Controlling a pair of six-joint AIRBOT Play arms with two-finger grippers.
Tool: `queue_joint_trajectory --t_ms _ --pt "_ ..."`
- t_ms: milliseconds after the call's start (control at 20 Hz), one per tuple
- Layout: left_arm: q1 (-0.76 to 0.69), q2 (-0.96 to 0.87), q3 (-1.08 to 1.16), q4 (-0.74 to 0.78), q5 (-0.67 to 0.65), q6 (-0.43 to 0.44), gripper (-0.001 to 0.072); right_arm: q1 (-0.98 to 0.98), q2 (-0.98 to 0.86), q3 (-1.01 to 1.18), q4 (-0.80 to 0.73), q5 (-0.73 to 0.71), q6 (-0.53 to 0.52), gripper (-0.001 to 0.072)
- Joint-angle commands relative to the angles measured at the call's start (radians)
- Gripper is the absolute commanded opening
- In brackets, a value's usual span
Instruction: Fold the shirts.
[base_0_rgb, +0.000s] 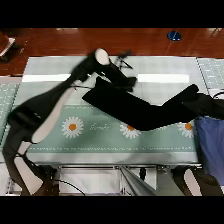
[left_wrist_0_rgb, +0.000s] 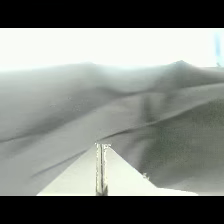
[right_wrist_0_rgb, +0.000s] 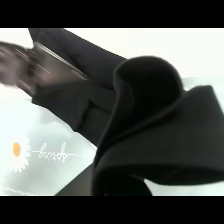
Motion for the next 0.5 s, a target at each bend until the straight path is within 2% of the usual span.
queue_joint_trajectory --t_ms 0,200,450 --pt "0.194 0.167 -0.019 0.192 -0.11 -0.009 0.0018 0.102 -0.062 0.047 0.001 -0.05 0.029 0.0022" --pt "0.366 0.51 -0.237 0.317 -0.043 0.03 0.0018 0.296 -0.255 0.16 0.002 -0.161 0.054 0.0022" --pt "0.49 1.015 -0.802 0.327 0.167 0.04 0.0018 0.602 -0.65 0.444 0.002 -0.272 0.069 0.0022"
